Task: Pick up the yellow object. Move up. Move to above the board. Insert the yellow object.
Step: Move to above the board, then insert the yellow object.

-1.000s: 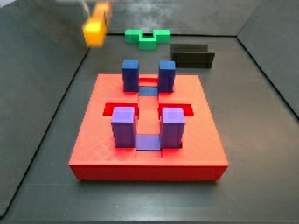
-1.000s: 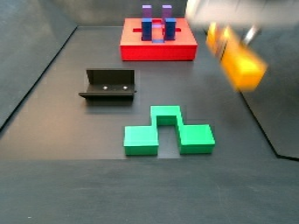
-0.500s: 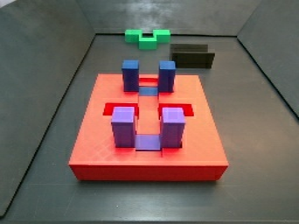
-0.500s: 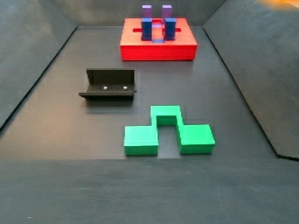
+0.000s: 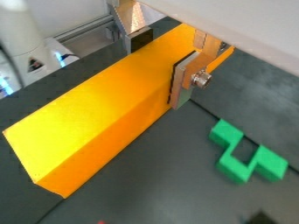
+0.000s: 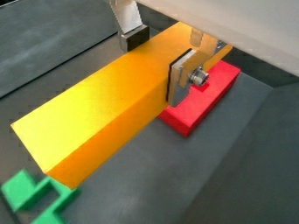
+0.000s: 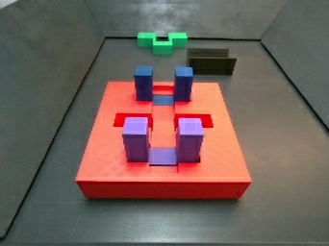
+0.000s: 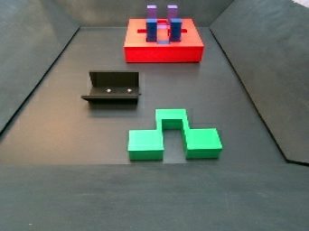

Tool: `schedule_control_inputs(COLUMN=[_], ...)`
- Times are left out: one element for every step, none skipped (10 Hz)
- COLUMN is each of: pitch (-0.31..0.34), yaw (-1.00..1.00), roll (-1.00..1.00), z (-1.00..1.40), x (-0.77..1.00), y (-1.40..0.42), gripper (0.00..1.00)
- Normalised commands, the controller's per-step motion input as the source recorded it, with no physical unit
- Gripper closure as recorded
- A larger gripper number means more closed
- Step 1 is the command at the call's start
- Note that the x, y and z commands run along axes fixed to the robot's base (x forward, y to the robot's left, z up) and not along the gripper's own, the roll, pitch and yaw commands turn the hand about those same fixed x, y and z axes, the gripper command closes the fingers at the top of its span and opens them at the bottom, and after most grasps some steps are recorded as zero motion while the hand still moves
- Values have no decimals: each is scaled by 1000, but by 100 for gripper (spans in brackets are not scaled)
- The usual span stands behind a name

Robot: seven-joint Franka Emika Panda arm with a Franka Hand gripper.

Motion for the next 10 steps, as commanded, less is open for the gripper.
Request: schedule_control_inputs(pitch=[282,240,191,156,142,154,150,132,80,0], yaw=[-66,-38,-9,6,5,6,9,4,10,0], roll=[-16,-22,19,8,22,62,70,58,49,-4], z=[197,202,202,209,213,138,92,74,50,0], x=[790,795,787,819,849,573,386,286,147,0], y=[-1400,-1400,-1400,-1400,-1400,-876,-530,-369,-203,0], gripper=[100,100,100,100,100,100,100,100,100,100])
